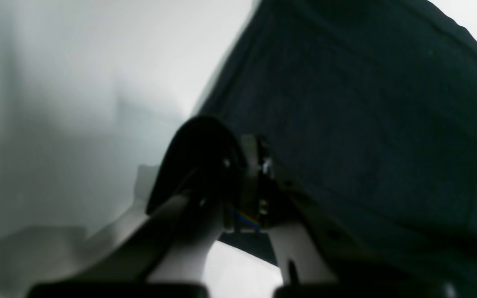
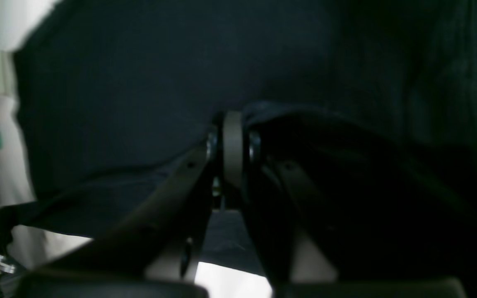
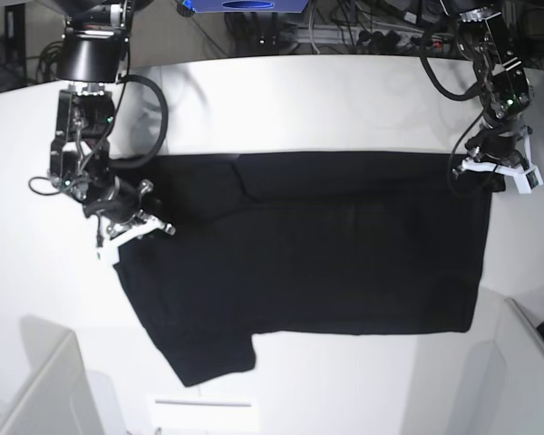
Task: Fold the T-shirt properly
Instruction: 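Carry the held shoulders toward the hem with both grippers, folding the shirt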
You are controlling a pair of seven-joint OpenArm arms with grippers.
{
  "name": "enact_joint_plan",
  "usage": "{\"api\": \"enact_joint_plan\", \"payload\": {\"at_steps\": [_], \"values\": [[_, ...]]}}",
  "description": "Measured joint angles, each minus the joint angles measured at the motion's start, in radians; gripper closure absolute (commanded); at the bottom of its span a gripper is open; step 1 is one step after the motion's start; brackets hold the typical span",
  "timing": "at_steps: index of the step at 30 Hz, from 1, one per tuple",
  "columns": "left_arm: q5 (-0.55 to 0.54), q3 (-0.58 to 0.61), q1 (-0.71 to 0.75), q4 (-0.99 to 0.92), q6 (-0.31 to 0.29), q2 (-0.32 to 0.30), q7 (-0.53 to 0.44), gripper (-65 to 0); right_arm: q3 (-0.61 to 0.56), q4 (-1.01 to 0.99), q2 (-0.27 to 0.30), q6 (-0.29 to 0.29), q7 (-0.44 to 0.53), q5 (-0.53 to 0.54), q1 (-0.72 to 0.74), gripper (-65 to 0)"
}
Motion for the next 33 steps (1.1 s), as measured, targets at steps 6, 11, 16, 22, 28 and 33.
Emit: {"api": "enact_joint_plan", "payload": {"at_steps": [6,11,16,22,28,33], "values": [[0.0,0.001,-0.033,-0.029,0.0,-0.01,0.004,0.0,0.001,-0.007,-0.001,0.0,0.003,-0.032,-0.003,0.0],[0.0,0.007,-0.035,-0.03,0.0,-0.01,0.004,0.0,0.036,-0.007,-0.004,0.0,0.012,-0.03,-0.002,0.0],[0.0,0.006,-0.035,-0.03,0.0,-0.01,0.004,-2.8,0.037,-0.007,-0.004,0.0,-0.015,-0.03,-0.005,0.0],[0.005,0.0,-0.054,-0.031,0.005,-0.035,0.001,-20.7,0.037,-0.007,-0.003,0.0,-0.014,-0.03,-0.005,-20.7],[0.0,0.001,-0.12,-0.033,0.0,-0.035,0.001,-30.1,0.129,0.007,-0.028,0.0,-0.014,-0.033,-0.022,-21.5],[0.003,0.002,-0.195,-0.118,0.003,-0.034,0.002,-31.6,0.253,0.11,-0.063,0.0,-0.014,-0.031,-0.074,-21.6]]}}
